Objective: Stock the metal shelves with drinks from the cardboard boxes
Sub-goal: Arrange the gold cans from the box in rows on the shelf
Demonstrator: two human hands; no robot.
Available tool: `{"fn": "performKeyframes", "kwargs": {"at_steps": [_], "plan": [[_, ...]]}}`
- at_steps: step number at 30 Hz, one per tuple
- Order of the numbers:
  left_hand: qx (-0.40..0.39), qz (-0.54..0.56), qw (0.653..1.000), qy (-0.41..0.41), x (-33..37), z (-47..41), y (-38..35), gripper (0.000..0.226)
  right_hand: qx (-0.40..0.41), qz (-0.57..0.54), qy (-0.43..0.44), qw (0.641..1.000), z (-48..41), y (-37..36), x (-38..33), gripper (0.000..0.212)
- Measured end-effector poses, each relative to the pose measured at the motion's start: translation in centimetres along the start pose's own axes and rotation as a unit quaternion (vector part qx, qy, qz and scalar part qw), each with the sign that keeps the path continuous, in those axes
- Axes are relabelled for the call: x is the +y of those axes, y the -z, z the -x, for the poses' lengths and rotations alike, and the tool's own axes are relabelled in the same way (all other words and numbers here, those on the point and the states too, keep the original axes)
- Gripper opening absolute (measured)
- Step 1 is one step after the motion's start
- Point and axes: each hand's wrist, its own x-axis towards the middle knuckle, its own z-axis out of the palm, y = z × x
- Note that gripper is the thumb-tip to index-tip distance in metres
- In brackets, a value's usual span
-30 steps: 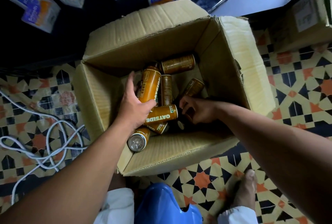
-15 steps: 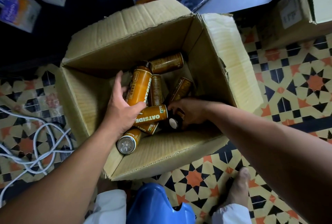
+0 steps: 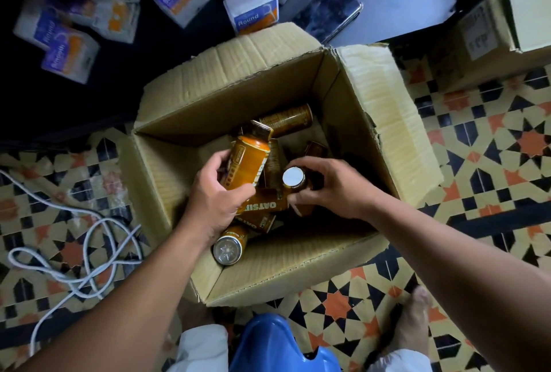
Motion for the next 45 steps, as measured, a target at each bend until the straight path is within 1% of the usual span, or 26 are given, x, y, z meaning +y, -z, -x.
{"fn": "performKeyframes", "kwargs": {"at_steps": [2,4,5,7,8,9,10,13,16,20,22,25,29,32,35,37,41,45], "plan": [[-0.016,-0.015,1.000,-0.018,0.4,0.1,-0.4,0.061,0.032,-0.026,0.004,0.999,0.1,0.0,-0.3,0.054],[-0.013,-0.033,0.998,-0.049,0.9,0.3,-0.7,0.065,0.073,-0.034,0.012,0.997,0.2,0.2,-0.7,0.053],[-0.014,-0.040,0.997,-0.068,1.1,0.4,-0.8,0.074,0.093,-0.040,0.019,0.995,0.3,0.4,-0.9,0.052],[-0.036,-0.043,0.993,-0.101,1.7,0.7,-0.7,0.102,0.120,-0.054,0.034,0.991,0.7,1.0,-1.6,0.052],[-0.048,-0.045,0.991,-0.113,2.1,0.9,-0.6,0.108,0.133,-0.054,0.039,0.989,0.9,1.2,-2.0,0.051],[-0.053,-0.045,0.989,-0.128,2.5,1.1,-0.4,0.105,0.148,-0.056,0.040,0.987,1.1,1.5,-2.4,0.050],[-0.047,-0.041,0.988,-0.144,3.0,1.3,-0.3,0.096,0.161,-0.063,0.039,0.984,1.3,1.7,-2.8,0.048],[-0.022,-0.034,0.984,-0.171,4.7,1.9,0.1,0.063,0.186,-0.086,0.032,0.978,1.8,2.4,-4.2,0.046],[-0.023,-0.017,0.987,-0.158,6.4,2.3,0.4,0.050,0.196,-0.097,0.030,0.975,2.6,3.5,-5.8,0.044],[0.013,-0.004,0.987,-0.158,7.7,2.9,0.5,0.032,0.206,-0.102,0.035,0.973,3.8,4.8,-7.7,0.042],[0.023,-0.018,0.987,-0.156,8.4,3.4,0.5,0.031,0.210,-0.092,0.036,0.973,4.5,5.2,-8.8,0.043],[0.045,-0.062,0.984,-0.161,9.8,4.6,1.0,0.037,0.216,-0.087,0.039,0.972,6.0,5.5,-10.7,0.044],[0.055,-0.101,0.979,-0.167,13.4,6.8,2.4,0.042,0.222,-0.066,0.045,0.972,8.6,6.1,-14.3,0.048],[0.066,-0.128,0.972,-0.188,17.2,9.5,3.6,0.046,0.236,-0.002,0.059,0.970,11.3,7.0,-17.5,0.051],[0.058,-0.170,0.961,-0.212,21.7,13.3,5.3,0.046,0.241,0.077,0.069,0.965,14.7,8.1,-21.9,0.052],[0.065,-0.194,0.954,-0.217,24.9,16.1,6.7,0.043,0.243,0.098,0.078,0.962,17.2,8.8,-25.1,0.051],[0.076,-0.181,0.953,-0.232,32.4,22.8,10.5,0.043,0.267,0.132,0.116,0.948,22.8,10.7,-32.6,0.045],[0.087,-0.193,0.945,-0.250,40.6,29.3,14.6,0.048,0.275,0.173,0.160,0.932,28.5,13.3,-41.9,0.045]]}}
